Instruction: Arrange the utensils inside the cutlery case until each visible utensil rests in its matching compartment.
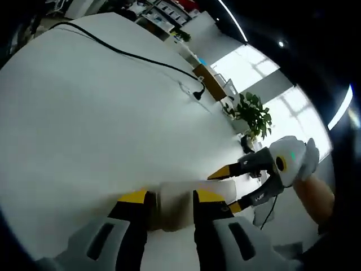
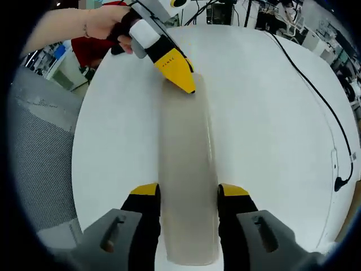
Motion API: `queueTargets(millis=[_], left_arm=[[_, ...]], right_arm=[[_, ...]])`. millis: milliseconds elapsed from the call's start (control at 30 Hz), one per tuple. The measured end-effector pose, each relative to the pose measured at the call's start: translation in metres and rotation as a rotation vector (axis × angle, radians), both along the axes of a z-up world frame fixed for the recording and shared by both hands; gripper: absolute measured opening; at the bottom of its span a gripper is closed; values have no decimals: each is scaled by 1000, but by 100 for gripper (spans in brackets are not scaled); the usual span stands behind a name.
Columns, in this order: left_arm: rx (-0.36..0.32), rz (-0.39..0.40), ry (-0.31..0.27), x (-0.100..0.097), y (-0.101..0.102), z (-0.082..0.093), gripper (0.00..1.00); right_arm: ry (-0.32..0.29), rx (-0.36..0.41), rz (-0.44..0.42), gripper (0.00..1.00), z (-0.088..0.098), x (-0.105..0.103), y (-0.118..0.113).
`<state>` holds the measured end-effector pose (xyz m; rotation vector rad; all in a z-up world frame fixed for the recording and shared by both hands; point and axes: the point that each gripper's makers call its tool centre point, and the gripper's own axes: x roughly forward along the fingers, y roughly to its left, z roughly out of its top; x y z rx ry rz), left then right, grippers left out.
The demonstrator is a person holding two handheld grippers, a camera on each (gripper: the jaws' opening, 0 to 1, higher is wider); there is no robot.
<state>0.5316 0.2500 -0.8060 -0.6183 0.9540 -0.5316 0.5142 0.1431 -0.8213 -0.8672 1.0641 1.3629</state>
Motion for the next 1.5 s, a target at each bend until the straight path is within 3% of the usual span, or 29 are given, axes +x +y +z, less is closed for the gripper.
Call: queueTargets(millis=[200,433,500,533,600,667,767,867,967,1033,1067,1100,1167,1300,1400,1500], left_arm=[[12,3,6,0,1,-3,26],[44,-29,-8,0,-3,-2,26],[43,-27,-8,-1,-3,-1,26],[48,-24,-14,-2,0,-1,26],[63,-5,-41,0,8,2,26],[63,19,-49,1,15,4,25],[73,37,-62,6,21,9,22],[73,28,-78,8,17,19,15],[179,-93,-130,4,14,22,1],[241,-154,-157,3,9,22,0],[263,-209,-131,-4,2,20,0],[288,-234,-119,-8,-1,20,0],[342,-283,-179,-7,-9,24,0],[456,-415,-186,-12,-21,18,0],[475,-462,-155,-16,-32,10,0],[536,-483,-205,-7,-35,12,0]], right_arm=[[32,7,-21,38,-1,1,-7],[26,34,0,39,1,2,-14],[22,44,0,38,9,0,-20],[24,104,-17,39,19,-3,-19],[31,154,-73,41,36,-5,-33],[21,189,-122,36,48,-2,-53],[-43,180,-201,37,55,10,-83],[-77,187,-246,28,61,8,-98],[-70,187,-271,10,58,-2,-100],[-76,166,-263,0,54,-8,-99],[-59,111,-274,0,49,-14,-106],[-73,137,-279,0,47,-11,-99],[-55,109,-285,0,43,-16,-97],[-59,55,-261,0,37,-18,-94],[-58,24,-245,0,32,-18,-92],[-67,-20,-233,0,28,-16,-92]])
